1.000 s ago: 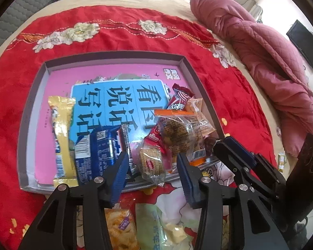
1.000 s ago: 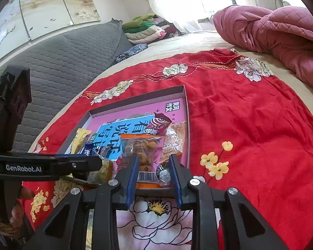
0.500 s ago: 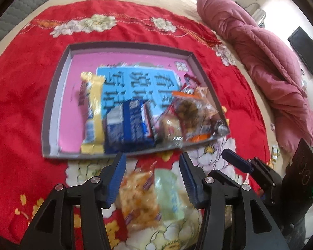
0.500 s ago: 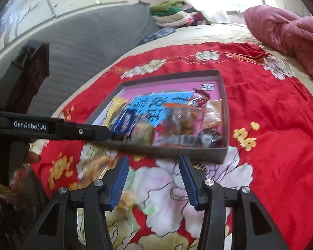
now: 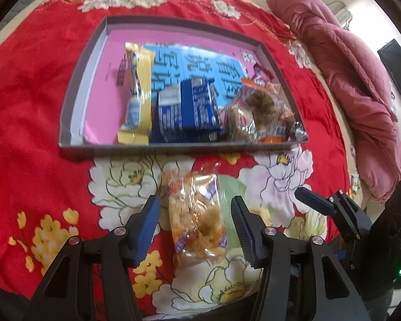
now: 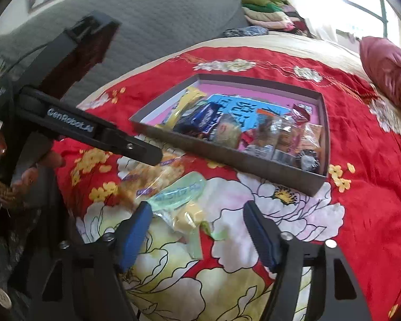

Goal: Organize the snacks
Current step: 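Open both grippers to drop the cookie bag and brown cake in the tray, then grasp the puffed-snack bag with the left gripper while the right grasps the green-labelled bag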

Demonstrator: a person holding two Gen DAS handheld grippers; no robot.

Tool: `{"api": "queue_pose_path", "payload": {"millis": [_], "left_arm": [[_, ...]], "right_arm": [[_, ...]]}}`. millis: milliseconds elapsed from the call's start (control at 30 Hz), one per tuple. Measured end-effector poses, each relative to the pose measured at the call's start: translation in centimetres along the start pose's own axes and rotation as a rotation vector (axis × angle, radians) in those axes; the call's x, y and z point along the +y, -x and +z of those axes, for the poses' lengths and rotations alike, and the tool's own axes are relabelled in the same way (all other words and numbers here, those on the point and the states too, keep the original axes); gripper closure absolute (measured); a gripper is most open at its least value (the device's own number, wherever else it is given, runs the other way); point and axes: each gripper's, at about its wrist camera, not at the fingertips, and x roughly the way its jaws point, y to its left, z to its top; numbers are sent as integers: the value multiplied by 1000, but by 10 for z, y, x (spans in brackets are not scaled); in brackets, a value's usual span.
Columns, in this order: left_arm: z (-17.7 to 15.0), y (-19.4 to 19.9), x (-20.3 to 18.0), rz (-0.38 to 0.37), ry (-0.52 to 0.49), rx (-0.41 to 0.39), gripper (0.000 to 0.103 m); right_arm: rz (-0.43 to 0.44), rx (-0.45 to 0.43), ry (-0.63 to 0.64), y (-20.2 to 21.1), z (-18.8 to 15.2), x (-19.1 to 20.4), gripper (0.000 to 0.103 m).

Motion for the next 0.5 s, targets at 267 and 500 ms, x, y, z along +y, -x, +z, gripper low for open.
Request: {"api": "queue_pose_path", "payload": {"millis": [267, 500], "left_arm": [[-5, -12, -1, -2, 3, 34, 43], [-6, -24, 0, 5, 15, 55, 43]], "right_arm": [[-69, 57, 150, -24, -6, 19, 28], [-65, 84, 199, -47, -7, 21, 50]]}}
